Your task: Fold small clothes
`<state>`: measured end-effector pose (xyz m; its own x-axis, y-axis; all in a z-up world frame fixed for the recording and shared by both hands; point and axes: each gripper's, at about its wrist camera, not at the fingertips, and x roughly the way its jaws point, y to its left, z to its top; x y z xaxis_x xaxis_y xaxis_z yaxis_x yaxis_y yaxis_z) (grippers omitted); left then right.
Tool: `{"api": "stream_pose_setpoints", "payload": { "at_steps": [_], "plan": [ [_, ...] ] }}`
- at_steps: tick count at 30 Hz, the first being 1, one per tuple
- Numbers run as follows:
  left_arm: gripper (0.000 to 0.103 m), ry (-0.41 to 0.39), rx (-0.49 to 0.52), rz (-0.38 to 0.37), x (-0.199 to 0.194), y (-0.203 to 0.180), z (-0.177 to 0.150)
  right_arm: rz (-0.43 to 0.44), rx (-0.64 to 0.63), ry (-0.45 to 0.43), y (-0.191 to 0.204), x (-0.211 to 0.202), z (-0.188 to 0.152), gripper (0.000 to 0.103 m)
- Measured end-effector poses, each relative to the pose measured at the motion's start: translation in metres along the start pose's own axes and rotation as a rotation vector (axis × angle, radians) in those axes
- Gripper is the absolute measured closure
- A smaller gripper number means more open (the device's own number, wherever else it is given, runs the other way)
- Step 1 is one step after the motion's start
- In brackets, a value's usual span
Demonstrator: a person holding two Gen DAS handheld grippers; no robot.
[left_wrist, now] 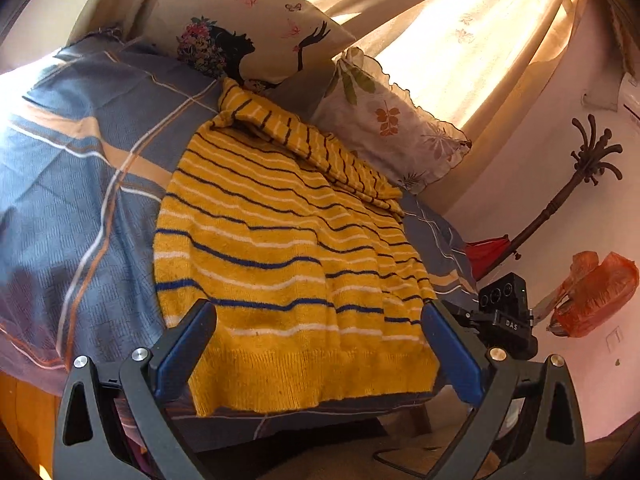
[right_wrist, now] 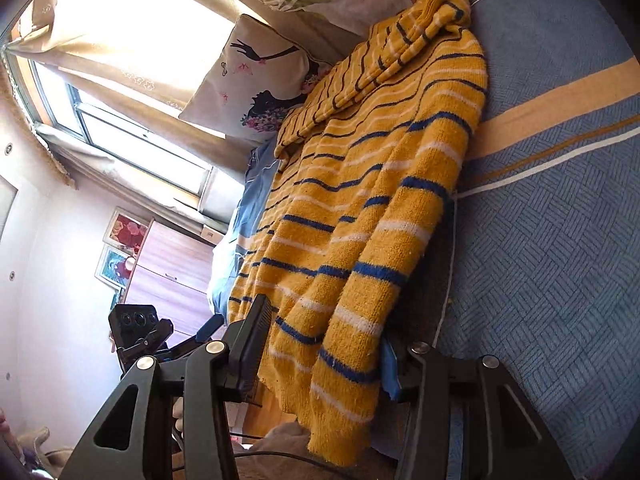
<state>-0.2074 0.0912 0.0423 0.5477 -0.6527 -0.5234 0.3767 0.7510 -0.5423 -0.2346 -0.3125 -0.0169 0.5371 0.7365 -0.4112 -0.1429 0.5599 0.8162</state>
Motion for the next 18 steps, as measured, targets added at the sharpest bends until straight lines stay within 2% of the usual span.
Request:
{"api": "stream_pose_setpoints", "payload": {
  "at_steps": [2, 3, 6, 9, 11, 15, 18],
  "plan": [
    [0.001, -0.023, 0.023, 0.112, 0.005, 0.002, 0.019, -0.008, -0.009, 0.005, 0.001, 0.001, 0.0, 0.051],
    [0.001, -0.033, 0.028, 0.145, 0.008, 0.007, 0.028, -0.011, -0.015, 0.006, 0.002, 0.001, -0.001, 0.051],
    [0.001, 0.028, -0.007, 0.22, 0.036, 0.033, 0.053, -0.017, -0.022, 0.004, 0.004, 0.002, -0.001, 0.051],
    [0.001, 0.168, -0.125, 0.189, 0.067, 0.069, 0.063, -0.018, -0.023, 0.003, 0.005, 0.003, -0.001, 0.051],
    [0.002, 0.171, -0.163, 0.14, 0.066, 0.074, 0.065, -0.016, -0.022, 0.001, 0.004, 0.003, 0.0, 0.051],
    [0.002, 0.247, -0.262, -0.106, 0.065, 0.074, 0.056, -0.005, -0.027, 0.003, 0.002, 0.004, 0.002, 0.051],
    [0.002, 0.259, -0.254, -0.131, 0.062, 0.066, 0.042, 0.006, -0.031, 0.007, 0.001, 0.005, 0.003, 0.051]
  ]
}}
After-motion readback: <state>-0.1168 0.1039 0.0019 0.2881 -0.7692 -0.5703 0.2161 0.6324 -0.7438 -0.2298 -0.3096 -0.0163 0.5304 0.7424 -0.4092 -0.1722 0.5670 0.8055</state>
